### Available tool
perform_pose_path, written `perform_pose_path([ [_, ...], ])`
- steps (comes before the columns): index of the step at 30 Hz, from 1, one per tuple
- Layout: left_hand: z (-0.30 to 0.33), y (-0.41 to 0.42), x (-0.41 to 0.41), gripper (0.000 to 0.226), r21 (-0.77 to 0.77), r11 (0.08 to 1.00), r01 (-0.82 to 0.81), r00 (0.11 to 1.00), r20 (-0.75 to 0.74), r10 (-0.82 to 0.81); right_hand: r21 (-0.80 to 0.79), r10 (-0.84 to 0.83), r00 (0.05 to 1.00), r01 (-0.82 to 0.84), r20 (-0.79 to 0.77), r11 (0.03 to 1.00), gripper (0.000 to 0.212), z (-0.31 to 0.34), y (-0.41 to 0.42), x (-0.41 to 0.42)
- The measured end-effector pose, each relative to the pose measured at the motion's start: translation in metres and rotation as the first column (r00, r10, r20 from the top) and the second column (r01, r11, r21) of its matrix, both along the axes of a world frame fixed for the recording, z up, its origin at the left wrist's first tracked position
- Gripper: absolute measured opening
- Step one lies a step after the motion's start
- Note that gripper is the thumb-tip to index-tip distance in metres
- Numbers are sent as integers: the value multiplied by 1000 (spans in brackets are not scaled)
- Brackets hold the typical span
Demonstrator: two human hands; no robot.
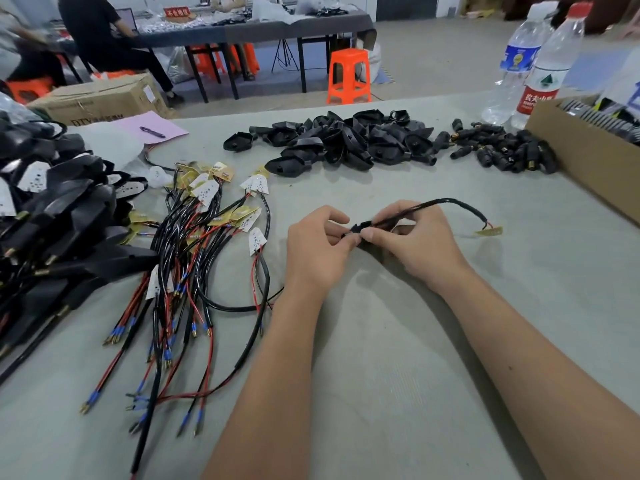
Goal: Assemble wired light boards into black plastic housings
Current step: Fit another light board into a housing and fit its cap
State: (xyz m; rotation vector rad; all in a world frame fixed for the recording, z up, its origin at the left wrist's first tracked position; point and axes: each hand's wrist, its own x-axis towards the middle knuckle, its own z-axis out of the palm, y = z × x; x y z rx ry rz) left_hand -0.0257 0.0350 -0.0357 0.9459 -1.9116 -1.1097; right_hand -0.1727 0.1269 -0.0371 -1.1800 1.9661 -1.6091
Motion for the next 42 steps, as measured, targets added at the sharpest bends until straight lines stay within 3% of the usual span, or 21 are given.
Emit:
perform_pose_path([
  [2,2,-2,0,15,23,999,-35,999,-37,36,-54,-69,997,71,31,996,24,0,-1,0],
  [4,2,-4,1,13,26,998,-57,997,-47,58,-131,-97,977,123,188,984,24,2,-4,-1],
  [7,0,-6,5,17,8,997,-72,997,-21,72,-235,-43,775,243,630,941,31,7,-3,-11],
  [9,0,-6,8,17,-7,998,-63,998,-20,63,-257,21,664,261,748,931,40,8,0,-21],
  [11,1,-6,10,16,-16,999,-48,999,-17,48,-235,19,650,247,760,940,43,7,1,-24],
  [14,3,-3,10,16,-37,999,-10,1000,-5,10,-144,-118,727,288,676,947,30,8,-3,-19],
  [16,3,-2,11,16,-70,998,0,1000,15,1,-88,-303,855,371,422,925,11,7,-3,-17],
  [17,2,-3,12,16,-83,997,-3,1000,29,5,-68,-407,893,426,194,902,6,5,-2,-18],
  [18,2,-4,12,16,-98,995,-6,999,48,10,-48,-484,873,482,-64,875,6,3,1,-21],
  [20,2,-5,14,17,-129,992,-4,996,85,15,15,-508,715,586,-481,810,17,2,9,-30],
  [22,3,-6,16,18,-152,988,8,995,102,7,156,-400,652,623,-644,766,33,2,13,-40],
  [24,3,-6,17,20,-182,983,19,994,113,2,334,-280,709,594,-648,732,40,0,13,-43],
  [26,2,-5,17,23,-228,974,16,991,131,14,375,-266,751,563,-605,737,36,-2,12,-44],
  [31,1,-5,16,27,-338,940,-51,988,123,98,296,-329,820,497,-469,816,41,-1,13,-47],
  [35,0,-6,14,24,-383,922,-63,987,114,114,118,-265,886,331,-382,936,39,2,16,-46],
  [42,8,3,10,22,-461,886,-53,997,19,69,-20,-155,903,161,-401,987,39,6,15,-33],
])
